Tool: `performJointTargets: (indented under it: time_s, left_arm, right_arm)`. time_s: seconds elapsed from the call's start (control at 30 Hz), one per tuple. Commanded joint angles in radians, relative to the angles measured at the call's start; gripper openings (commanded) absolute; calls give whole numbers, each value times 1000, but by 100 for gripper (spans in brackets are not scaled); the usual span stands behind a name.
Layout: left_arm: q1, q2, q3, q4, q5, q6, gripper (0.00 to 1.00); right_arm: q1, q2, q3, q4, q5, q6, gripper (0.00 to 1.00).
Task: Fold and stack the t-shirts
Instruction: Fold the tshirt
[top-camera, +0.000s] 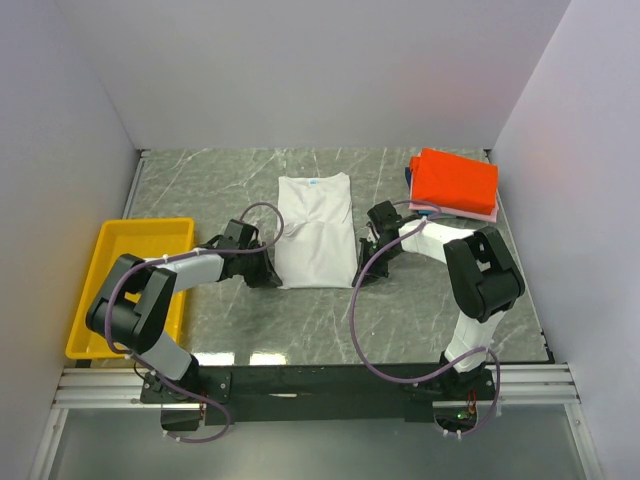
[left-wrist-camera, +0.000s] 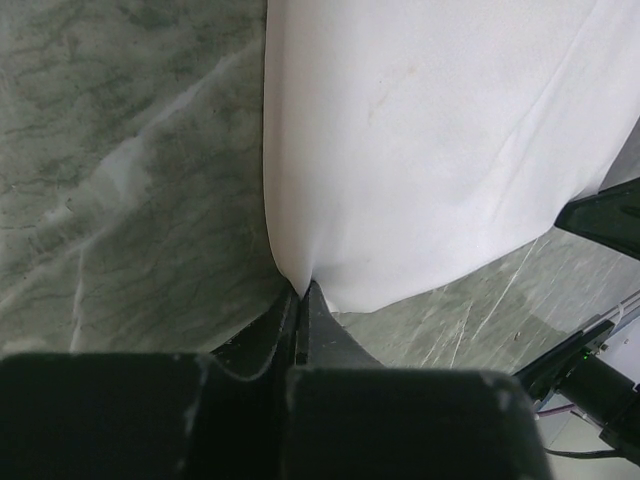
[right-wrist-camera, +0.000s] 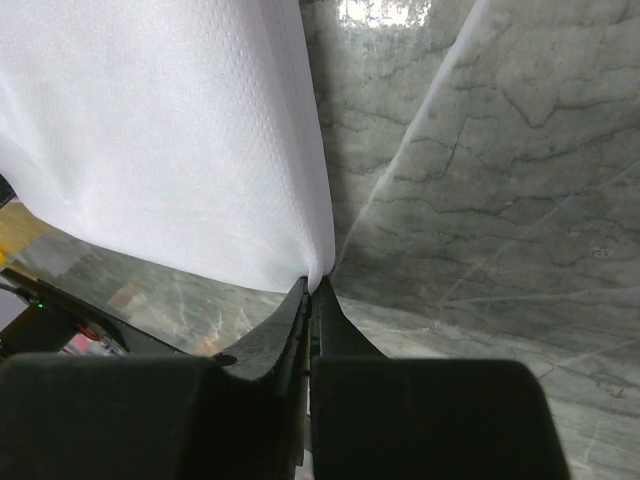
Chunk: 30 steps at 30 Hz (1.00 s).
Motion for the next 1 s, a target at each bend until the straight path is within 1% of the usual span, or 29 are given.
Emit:
performJointTargets:
  time_s: [0.0,0.2,0.33,0.37,0.53,0.77,0.93,0.97]
  left_arm:
    - [-5,1,-29,-86,-49,45,0]
    - [-5,-113,5,-202,-69,65,0]
    - [-5,-181,38,-299,-63,63,0]
    - [-5,-193,45,-339,-60,63,0]
    - [-7,-269,72,-429,-17,56,0]
    - [-7,-396,104,-595,-3,18,0]
    - [-7,-496,143,-728,26,-30,0]
    - [-7,-511,146,-742,31,-39,0]
  right_arm:
    - [16,17,10,-45,55,-22,0]
    - [16,-62,0,-105,61,-30,0]
    - [21,-147,-13,-163,70,-38,0]
    - [24,-163,-14,-191,73,-39,0]
    - [39,-275,-19,-268,82,-27,0]
    - [61,-433,-14,-400,107,22,0]
    - [114,-520,-13,-475,112,68,0]
    - [127,-534,-14,-495,110,97,0]
